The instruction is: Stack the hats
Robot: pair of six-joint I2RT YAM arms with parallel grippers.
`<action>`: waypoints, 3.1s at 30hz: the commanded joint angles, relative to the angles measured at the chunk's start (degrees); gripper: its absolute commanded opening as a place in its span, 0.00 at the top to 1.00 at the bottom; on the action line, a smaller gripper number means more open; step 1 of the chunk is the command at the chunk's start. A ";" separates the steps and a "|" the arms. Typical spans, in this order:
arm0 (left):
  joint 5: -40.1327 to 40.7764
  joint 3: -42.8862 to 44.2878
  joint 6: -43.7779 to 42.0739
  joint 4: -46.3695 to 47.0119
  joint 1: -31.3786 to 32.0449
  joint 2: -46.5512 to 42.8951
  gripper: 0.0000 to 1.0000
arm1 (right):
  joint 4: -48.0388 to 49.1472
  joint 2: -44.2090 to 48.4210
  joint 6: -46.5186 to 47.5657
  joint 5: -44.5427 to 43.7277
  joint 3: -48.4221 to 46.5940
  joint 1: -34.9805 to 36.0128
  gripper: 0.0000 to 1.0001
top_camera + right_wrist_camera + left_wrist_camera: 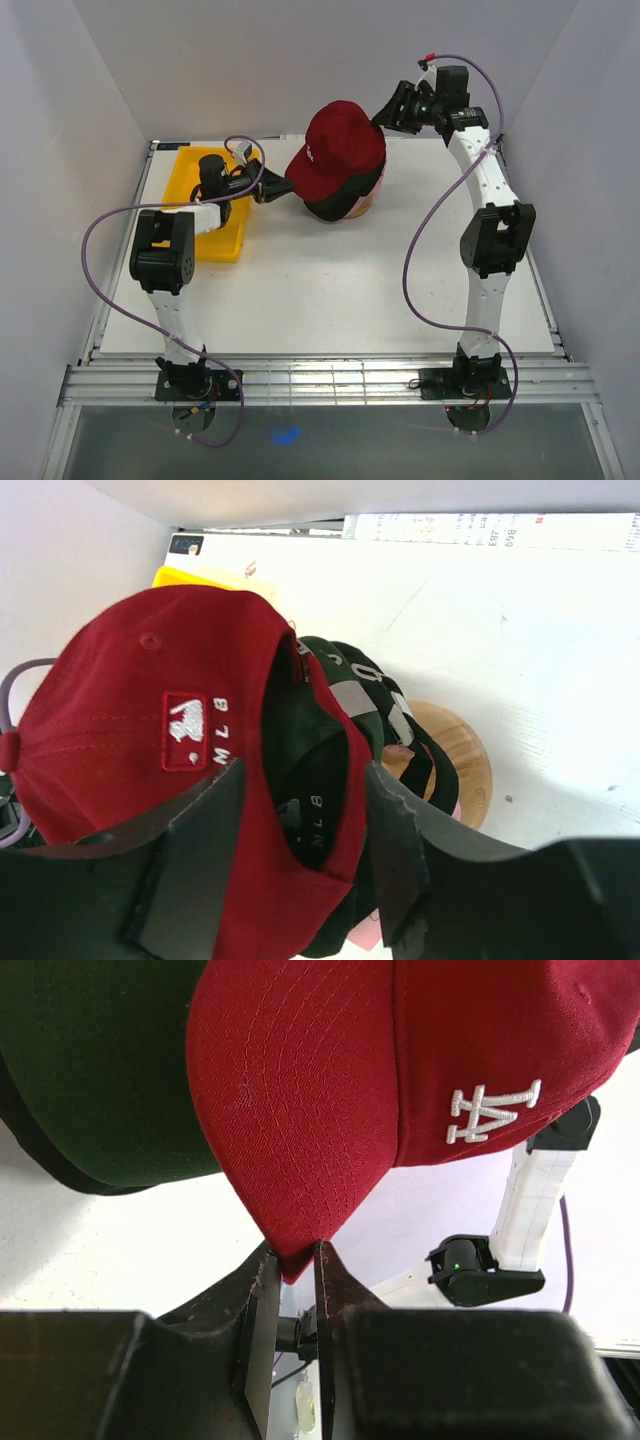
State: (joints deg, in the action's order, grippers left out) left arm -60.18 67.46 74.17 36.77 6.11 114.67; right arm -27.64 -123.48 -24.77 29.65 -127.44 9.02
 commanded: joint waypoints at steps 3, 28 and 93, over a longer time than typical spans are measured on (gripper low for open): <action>-0.11 2.50 -3.24 -2.76 -0.04 -3.58 0.75 | 1.62 1.67 0.61 -0.56 -2.73 0.12 0.40; 3.93 0.39 -3.07 -6.98 -0.04 -1.56 0.91 | 0.65 2.02 2.28 -1.44 2.10 0.30 0.46; 31.35 13.58 -28.21 -54.35 7.69 -0.93 1.00 | 0.74 1.22 4.65 -9.43 5.89 1.09 0.80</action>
State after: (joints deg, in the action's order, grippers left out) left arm -31.62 82.11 46.59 -16.36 14.06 117.86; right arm -26.87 -123.74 -21.80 21.74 -120.92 10.26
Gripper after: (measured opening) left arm 0.151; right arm 0.190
